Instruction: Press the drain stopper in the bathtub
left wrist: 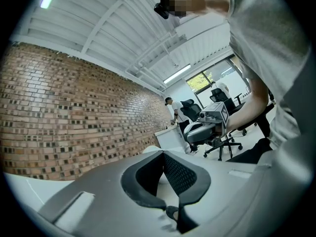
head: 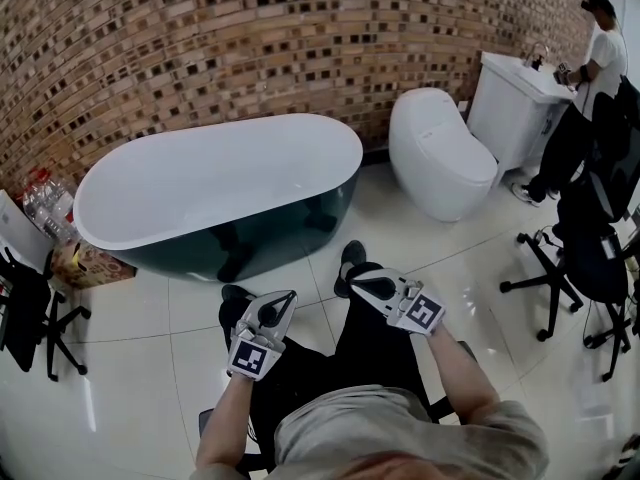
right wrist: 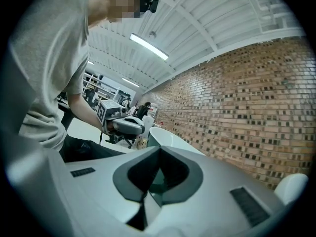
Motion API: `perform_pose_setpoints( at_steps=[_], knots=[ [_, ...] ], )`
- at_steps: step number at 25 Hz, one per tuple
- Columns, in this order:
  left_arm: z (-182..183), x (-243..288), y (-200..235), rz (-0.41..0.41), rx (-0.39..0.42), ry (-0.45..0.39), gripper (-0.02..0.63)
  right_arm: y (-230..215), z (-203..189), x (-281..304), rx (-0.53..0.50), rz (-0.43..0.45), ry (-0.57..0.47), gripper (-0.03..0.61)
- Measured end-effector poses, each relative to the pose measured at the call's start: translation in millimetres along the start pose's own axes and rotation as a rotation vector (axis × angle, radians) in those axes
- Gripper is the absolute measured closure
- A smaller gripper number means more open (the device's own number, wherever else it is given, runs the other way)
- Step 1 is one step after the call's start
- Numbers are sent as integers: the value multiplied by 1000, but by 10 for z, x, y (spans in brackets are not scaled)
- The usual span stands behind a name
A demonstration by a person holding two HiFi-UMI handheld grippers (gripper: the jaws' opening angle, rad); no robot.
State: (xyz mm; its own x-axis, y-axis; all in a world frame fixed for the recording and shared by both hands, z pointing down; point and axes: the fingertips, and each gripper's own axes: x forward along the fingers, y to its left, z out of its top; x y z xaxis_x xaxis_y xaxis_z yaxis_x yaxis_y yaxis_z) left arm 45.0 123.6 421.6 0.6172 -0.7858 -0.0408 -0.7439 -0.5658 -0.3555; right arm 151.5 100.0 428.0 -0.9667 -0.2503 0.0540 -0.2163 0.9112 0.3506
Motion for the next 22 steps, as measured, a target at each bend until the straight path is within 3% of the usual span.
perform_pose_setpoints(
  at_steps=[22],
  knots=[
    [-15,28,-63,-22,38,15,604,36,-77,46,-38,14,56,578]
  ],
)
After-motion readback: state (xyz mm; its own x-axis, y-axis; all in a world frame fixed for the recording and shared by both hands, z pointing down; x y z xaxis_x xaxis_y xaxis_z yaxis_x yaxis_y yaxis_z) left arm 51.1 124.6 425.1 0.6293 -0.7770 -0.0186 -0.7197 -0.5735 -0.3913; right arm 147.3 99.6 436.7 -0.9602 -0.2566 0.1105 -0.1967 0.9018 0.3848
